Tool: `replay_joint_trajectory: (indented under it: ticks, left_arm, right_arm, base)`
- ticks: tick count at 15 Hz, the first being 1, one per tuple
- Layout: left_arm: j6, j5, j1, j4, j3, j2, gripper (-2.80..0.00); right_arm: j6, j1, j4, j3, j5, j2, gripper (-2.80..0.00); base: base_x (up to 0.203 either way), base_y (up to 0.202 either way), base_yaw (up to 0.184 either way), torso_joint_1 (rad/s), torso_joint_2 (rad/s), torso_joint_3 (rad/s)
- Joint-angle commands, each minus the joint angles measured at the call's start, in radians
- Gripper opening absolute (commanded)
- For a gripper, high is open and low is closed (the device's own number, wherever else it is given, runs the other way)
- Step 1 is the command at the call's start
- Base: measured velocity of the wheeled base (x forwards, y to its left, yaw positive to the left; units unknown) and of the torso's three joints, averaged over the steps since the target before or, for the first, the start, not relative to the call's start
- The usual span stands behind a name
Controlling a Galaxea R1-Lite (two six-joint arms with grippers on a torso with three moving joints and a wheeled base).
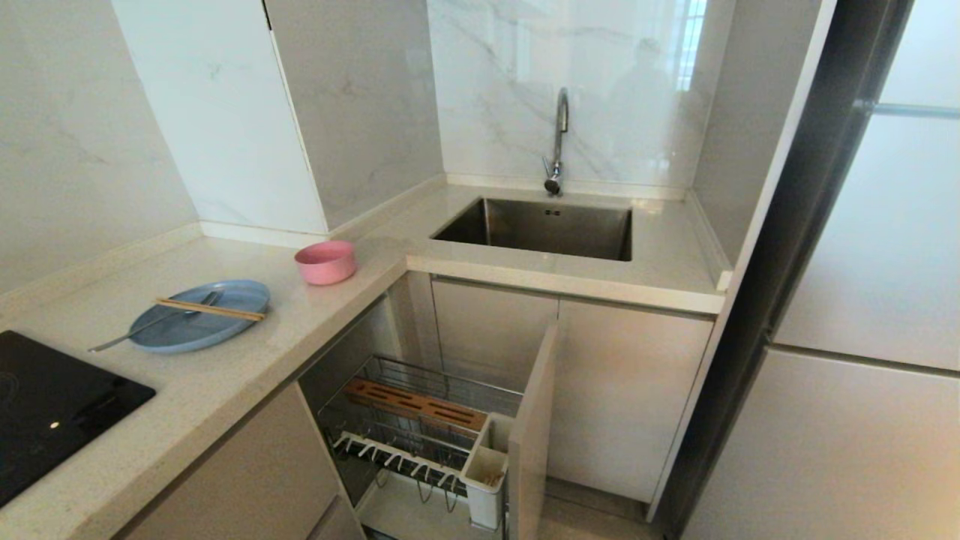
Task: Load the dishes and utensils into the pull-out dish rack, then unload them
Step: Pick up the bowl and place it in the cupboard
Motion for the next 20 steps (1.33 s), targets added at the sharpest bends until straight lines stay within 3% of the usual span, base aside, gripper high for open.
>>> replay_joint_trajectory:
  ticks: [1,2,4,7,10,20]
  left_arm:
    - [-0.01,-0.016,-0.004,-0.073,0.121,-0.083,-2.8]
    - [-0.043,-0.057,-0.005,-0.093,0.149,-0.082,-2.8]
    - [-0.092,-0.087,-0.006,-0.006,0.15,-0.082,-2.8]
    - [-0.093,-0.087,-0.005,-0.006,0.15,-0.081,-2.8]
    - [-0.173,-0.052,-0.005,-0.009,0.15,-0.081,-2.8]
    - [-0.175,-0.049,-0.005,-0.009,0.15,-0.081,-2.8]
  right_arm:
    - [0.0,0.0,-0.001,0.0,0.0,-0.001,-2.8]
    - [0.0,0.0,-0.001,0.0,0.0,-0.001,-2.8]
    - [0.0,0.0,-0.001,0.0,0.0,-0.001,-2.8]
    - [0.0,0.0,-0.001,0.0,0.0,-0.001,-2.8]
    - [0.0,0.0,-0.001,0.0,0.0,-0.001,-2.8]
    - [0.0,0.0,-0.001,0.0,0.0,-0.001,-2.8]
  base:
    - [0.0,0.0,0.0,0.0,0.0,0.0]
    - [0.0,0.0,0.0,0.0,0.0,0.0]
    - [0.0,0.0,0.0,0.0,0.0,0.0]
    - [0.0,0.0,0.0,0.0,0.0,0.0]
    - [0.0,0.0,0.0,0.0,0.0,0.0]
    - [0.0,0.0,0.0,0.0,0.0,0.0]
